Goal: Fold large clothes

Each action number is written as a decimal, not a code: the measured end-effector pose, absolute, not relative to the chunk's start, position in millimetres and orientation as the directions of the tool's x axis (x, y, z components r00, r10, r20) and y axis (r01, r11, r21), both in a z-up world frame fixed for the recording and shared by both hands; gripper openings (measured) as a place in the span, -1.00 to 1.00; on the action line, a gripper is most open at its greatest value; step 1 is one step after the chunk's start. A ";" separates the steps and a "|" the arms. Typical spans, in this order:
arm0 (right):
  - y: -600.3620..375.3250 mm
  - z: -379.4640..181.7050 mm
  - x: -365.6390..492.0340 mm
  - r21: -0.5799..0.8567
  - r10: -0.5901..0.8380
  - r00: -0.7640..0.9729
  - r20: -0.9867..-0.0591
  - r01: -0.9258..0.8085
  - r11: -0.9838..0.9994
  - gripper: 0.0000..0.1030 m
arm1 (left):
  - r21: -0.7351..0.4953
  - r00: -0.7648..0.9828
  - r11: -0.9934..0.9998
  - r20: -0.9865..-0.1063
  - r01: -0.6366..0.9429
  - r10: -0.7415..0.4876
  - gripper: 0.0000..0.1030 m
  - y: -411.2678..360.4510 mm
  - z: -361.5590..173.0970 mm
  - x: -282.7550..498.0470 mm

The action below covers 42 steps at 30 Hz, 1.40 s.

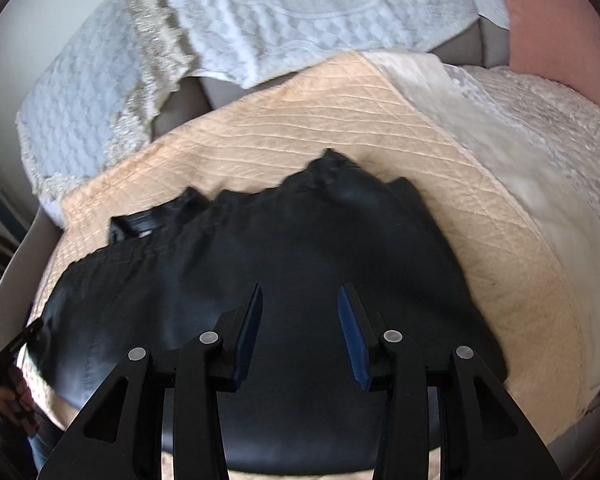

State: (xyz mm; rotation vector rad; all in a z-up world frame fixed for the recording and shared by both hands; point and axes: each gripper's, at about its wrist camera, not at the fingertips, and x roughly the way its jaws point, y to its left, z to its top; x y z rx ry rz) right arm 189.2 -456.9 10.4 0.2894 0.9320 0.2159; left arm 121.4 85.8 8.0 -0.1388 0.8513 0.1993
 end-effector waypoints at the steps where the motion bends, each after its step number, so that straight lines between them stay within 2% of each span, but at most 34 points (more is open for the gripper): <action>1: -451.5 12.2 186.1 0.332 0.308 0.578 -0.755 -0.067 0.941 -0.19 | -0.040 0.646 0.972 -0.754 -0.231 0.122 -0.09 86.4 10.7 118.6; 4: -431.2 19.4 178.9 0.332 0.332 0.572 -0.750 -0.109 0.937 -0.18 | -0.042 0.668 0.971 -0.733 -0.235 0.130 0.08 95.1 18.0 112.3; 6: -417.8 22.9 175.0 0.340 0.353 0.564 -0.746 -0.133 0.931 -0.18 | -0.053 0.682 0.965 -0.717 -0.256 0.141 0.29 106.5 20.2 109.5; 7: -410.7 23.7 172.4 0.344 0.364 0.562 -0.743 -0.146 0.928 -0.18 | -0.073 0.679 0.960 -0.721 -0.272 0.137 0.32 115.7 17.5 109.8; 12: -376.5 24.5 163.2 0.372 0.422 0.539 -0.729 -0.206 0.905 -0.18 | -0.231 0.624 0.928 -0.781 -0.292 0.002 0.32 145.7 -9.3 117.3; 20: -361.1 21.6 159.1 0.410 0.460 0.517 -0.722 -0.215 0.886 -0.18 | -0.377 0.659 0.891 -0.742 -0.253 -0.127 0.32 144.2 -20.9 113.8; 22: -362.0 22.5 156.5 0.419 0.464 0.522 -0.716 -0.211 0.883 -0.18 | -0.379 0.657 0.896 -0.741 -0.232 -0.143 0.32 136.5 -20.2 111.2; 23: -362.1 22.9 155.5 0.421 0.465 0.523 -0.714 -0.211 0.882 -0.18 | -0.377 0.656 0.898 -0.741 -0.227 -0.145 0.30 134.2 -20.2 110.1; 25: -361.8 22.1 153.6 0.426 0.469 0.522 -0.713 -0.209 0.880 -0.18 | -0.390 0.657 0.887 -0.740 -0.248 -0.142 0.12 135.9 -22.3 107.2; 27: -362.5 20.2 152.6 0.432 0.473 0.521 -0.710 -0.208 0.878 -0.18 | -0.386 0.648 0.878 -0.751 -0.282 -0.122 -0.29 141.1 -24.7 107.0; 28: -363.3 19.3 152.9 0.434 0.472 0.522 -0.711 -0.203 0.878 -0.18 | -0.379 0.643 0.877 -0.758 -0.294 -0.112 -0.36 142.6 -23.9 107.4; 30: -366.9 17.6 153.0 0.443 0.474 0.525 -0.707 -0.194 0.875 -0.18 | -0.357 0.634 0.887 -0.766 -0.292 -0.100 -0.65 140.2 -17.9 108.0; 34: -378.1 18.1 150.2 0.465 0.481 0.541 -0.690 -0.178 0.867 -0.18 | -0.331 0.639 0.904 -0.764 -0.269 -0.089 -0.77 131.5 6.2 109.3; 42: -403.7 23.1 142.7 0.502 0.493 0.583 -0.646 -0.162 0.849 -0.18 | -0.397 0.731 0.917 -0.639 -0.045 -0.241 -0.82 62.2 94.0 118.5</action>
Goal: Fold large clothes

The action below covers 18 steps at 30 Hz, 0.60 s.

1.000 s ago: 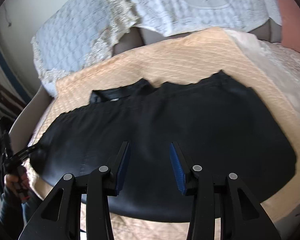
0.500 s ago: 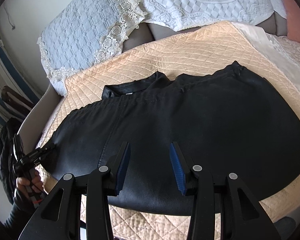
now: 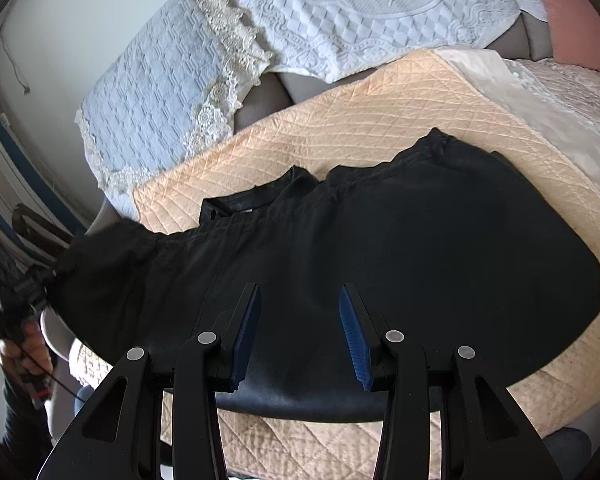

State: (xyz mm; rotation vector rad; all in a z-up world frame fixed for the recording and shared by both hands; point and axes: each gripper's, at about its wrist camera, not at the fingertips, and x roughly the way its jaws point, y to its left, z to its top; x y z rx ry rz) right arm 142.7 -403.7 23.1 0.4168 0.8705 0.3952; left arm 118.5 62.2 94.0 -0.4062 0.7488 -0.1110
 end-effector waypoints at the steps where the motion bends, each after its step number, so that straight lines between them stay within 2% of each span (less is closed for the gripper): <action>1: -406.7 23.3 141.3 0.506 0.493 0.587 -0.642 -0.160 0.848 -0.18 | -0.408 0.732 0.913 -0.628 -0.019 -0.266 -0.82 50.3 100.7 121.8; 6: -421.4 21.5 130.8 0.513 0.487 0.597 -0.638 -0.141 0.847 -0.18 | -0.462 0.683 0.879 -0.606 0.117 -0.409 -0.82 -20.3 107.2 146.4; 9: -427.1 17.4 126.8 0.518 0.483 0.593 -0.644 -0.127 0.846 -0.18 | -0.474 0.602 0.861 -0.639 0.182 -0.479 -0.82 -67.0 79.0 162.8; 12: -428.2 13.5 125.2 0.530 0.489 0.582 -0.650 -0.113 0.840 -0.18 | -0.484 0.482 0.851 -0.706 0.205 -0.518 -0.80 -104.9 27.4 178.9; 13: -427.5 13.0 124.9 0.533 0.492 0.577 -0.652 -0.113 0.838 -0.18 | -0.474 0.454 0.857 -0.730 0.201 -0.511 -0.73 -114.3 10.0 181.7; 14: -426.3 13.1 125.0 0.535 0.496 0.572 -0.653 -0.116 0.837 -0.18 | -0.469 0.443 0.858 -0.736 0.210 -0.511 -0.53 -120.7 2.4 181.0; 15: -423.8 14.3 125.2 0.536 0.503 0.567 -0.652 -0.124 0.835 -0.18 | -0.467 0.439 0.854 -0.733 0.231 -0.519 -0.46 -125.3 -0.4 178.2; 18: -418.2 15.6 126.8 0.564 0.537 0.558 -0.633 -0.144 0.814 -0.08 | -0.464 0.443 0.843 -0.718 0.271 -0.537 -0.40 -125.7 14.7 167.3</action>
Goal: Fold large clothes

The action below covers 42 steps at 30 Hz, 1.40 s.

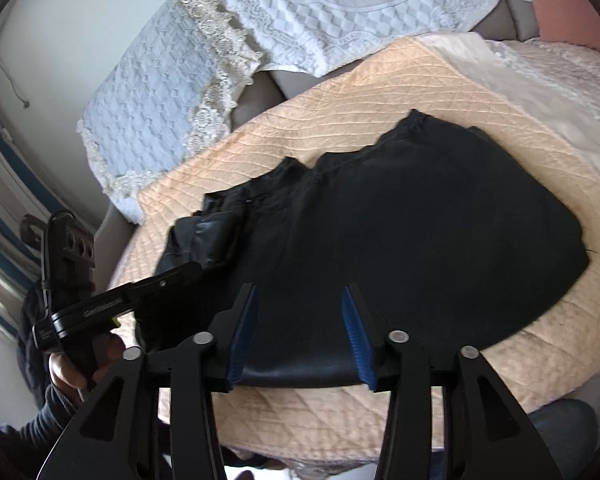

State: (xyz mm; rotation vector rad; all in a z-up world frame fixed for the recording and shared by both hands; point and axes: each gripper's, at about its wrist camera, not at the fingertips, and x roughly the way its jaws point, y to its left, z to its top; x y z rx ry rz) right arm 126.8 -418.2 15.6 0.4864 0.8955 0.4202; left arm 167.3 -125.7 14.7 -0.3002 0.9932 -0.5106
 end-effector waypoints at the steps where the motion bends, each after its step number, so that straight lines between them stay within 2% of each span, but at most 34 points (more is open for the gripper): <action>1: -414.0 15.1 129.7 0.582 0.558 0.548 -0.623 -0.150 0.799 -0.07 | -0.475 0.443 0.833 -0.705 0.283 -0.553 -0.40 -122.1 22.9 163.5; 4: -397.2 12.9 137.7 0.627 0.614 0.513 -0.599 -0.177 0.759 -0.04 | -0.450 0.517 0.838 -0.660 0.307 -0.544 -0.32 -98.6 50.3 147.4; 7: -370.7 9.7 151.2 0.668 0.681 0.454 -0.575 -0.220 0.711 0.00 | -0.390 0.605 0.886 -0.651 0.250 -0.458 -0.28 -61.5 63.7 139.6; 10: -346.3 1.2 177.9 0.692 0.723 0.392 -0.569 -0.247 0.679 0.02 | -0.358 0.625 0.921 -0.687 0.153 -0.371 -0.28 -24.6 50.0 141.0; 14: -316.7 -16.4 208.6 0.713 0.747 0.305 -0.591 -0.236 0.660 0.03 | -0.385 0.597 0.921 -0.724 0.066 -0.345 -0.28 9.1 22.6 135.5; 18: -296.6 -16.7 220.2 0.716 0.758 0.277 -0.591 -0.253 0.650 0.03 | -0.410 0.586 0.910 -0.725 0.053 -0.361 -0.28 11.2 10.2 130.2; 19: -291.4 -15.4 222.4 0.711 0.757 0.269 -0.596 -0.260 0.653 -0.06 | -0.407 0.586 0.912 -0.725 0.058 -0.361 -0.28 9.7 9.3 129.7; 20: -287.9 -15.7 224.6 0.703 0.746 0.266 -0.610 -0.252 0.665 -0.67 | -0.403 0.587 0.913 -0.724 0.064 -0.361 -0.28 8.8 9.6 127.7; 21: -287.7 -15.1 226.3 0.698 0.739 0.264 -0.620 -0.244 0.673 -0.81 | -0.398 0.587 0.915 -0.725 0.068 -0.359 -0.28 5.0 10.0 131.1; 26: -304.3 21.2 205.9 0.673 0.737 0.354 -0.576 -0.307 0.673 -0.83 | -0.376 0.611 0.920 -0.705 0.108 -0.360 -0.28 -8.2 25.4 139.4; 30: -331.6 -24.4 204.2 0.662 0.674 0.353 -0.649 -0.175 0.728 -0.82 | -0.357 0.595 0.919 -0.706 0.167 -0.383 -0.28 -24.6 20.6 136.1; 33: -343.3 -45.4 202.0 0.716 0.701 0.355 -0.618 -0.113 0.688 -0.80 | -0.340 0.569 0.928 -0.737 0.155 -0.365 -0.25 -34.3 1.7 136.1; 35: -340.9 -39.4 200.3 0.699 0.689 0.360 -0.629 -0.126 0.704 -0.68 | -0.328 0.572 0.933 -0.742 0.146 -0.350 -0.24 -33.4 1.8 132.1; 39: -341.5 -11.9 190.6 0.586 0.603 0.406 -0.686 -0.182 0.789 -0.58 | -0.343 0.562 0.930 -0.747 0.134 -0.357 -0.24 -26.2 8.1 119.6; 42: -341.6 19.6 171.7 0.527 0.590 0.469 -0.657 -0.275 0.804 -0.58 | -0.333 0.566 0.931 -0.743 0.149 -0.356 -0.24 -29.8 14.0 104.5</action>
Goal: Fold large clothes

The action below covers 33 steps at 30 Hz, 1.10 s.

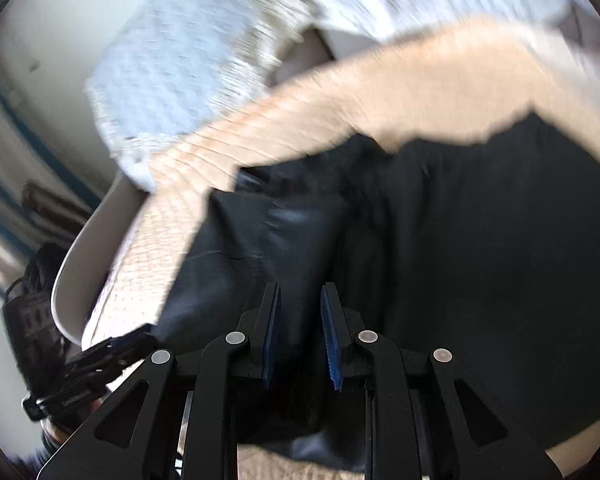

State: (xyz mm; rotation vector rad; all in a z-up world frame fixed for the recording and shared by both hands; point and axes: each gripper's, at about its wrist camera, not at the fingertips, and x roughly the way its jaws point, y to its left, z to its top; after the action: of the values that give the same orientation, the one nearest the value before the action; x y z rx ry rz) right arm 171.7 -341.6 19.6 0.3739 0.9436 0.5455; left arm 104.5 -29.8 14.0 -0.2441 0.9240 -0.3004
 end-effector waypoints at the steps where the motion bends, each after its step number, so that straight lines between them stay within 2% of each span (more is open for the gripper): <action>1: -339.4 27.2 167.1 0.522 0.602 0.476 -0.641 -0.304 0.797 -0.58 | -0.328 0.568 0.932 -0.742 0.156 -0.357 -0.24 -32.2 14.8 99.4; 4: -325.3 26.0 154.8 0.499 0.621 0.446 -0.644 -0.370 0.783 -0.58 | -0.279 0.577 0.946 -0.751 0.162 -0.321 -0.23 -40.7 9.3 89.7; 6: -313.9 0.1 153.1 0.440 0.563 0.400 -0.723 -0.362 0.822 -0.58 | -0.267 0.575 0.954 -0.762 0.140 -0.297 -0.22 -41.9 2.0 88.1; 8: -311.3 -19.3 154.6 0.384 0.508 0.398 -0.764 -0.353 0.853 -0.60 | -0.262 0.578 0.956 -0.763 0.133 -0.290 -0.18 -41.4 -0.4 85.2; 12: -321.2 -20.4 158.9 0.392 0.501 0.413 -0.761 -0.323 0.862 -0.60 | -0.259 0.567 0.957 -0.772 0.132 -0.287 -0.15 -39.4 1.3 81.0; 16: -328.9 6.0 166.3 0.374 0.495 0.477 -0.726 -0.331 0.866 -0.57 | -0.289 0.571 0.948 -0.760 0.132 -0.311 -0.15 -30.8 16.2 84.6; 22: -297.0 19.0 214.0 0.395 0.530 0.496 -0.688 -0.356 0.847 -0.57 | -0.248 0.645 0.961 -0.715 0.125 -0.269 -0.15 -35.4 35.0 147.9; 27: -291.6 -40.1 254.2 0.339 0.422 0.426 -0.800 -0.260 0.904 -0.64 | -0.223 0.599 0.967 -0.760 0.121 -0.250 -0.15 -54.7 7.2 201.3; 29: -301.8 -48.2 254.9 0.392 0.457 0.426 -0.780 -0.236 0.889 -0.64 | -0.211 0.572 0.970 -0.784 0.120 -0.241 -0.15 -59.5 -10.8 209.6; 33: -301.7 -36.9 245.8 0.344 0.424 0.435 -0.794 -0.253 0.904 -0.64 | -0.204 0.579 0.971 -0.780 0.122 -0.237 -0.15 -62.6 -14.2 207.3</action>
State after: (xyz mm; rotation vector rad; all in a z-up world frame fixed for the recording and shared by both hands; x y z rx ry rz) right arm 245.8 -301.7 -36.9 0.1835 1.0394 0.4239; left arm 207.3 -62.6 -14.2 -0.1331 0.9308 -0.2106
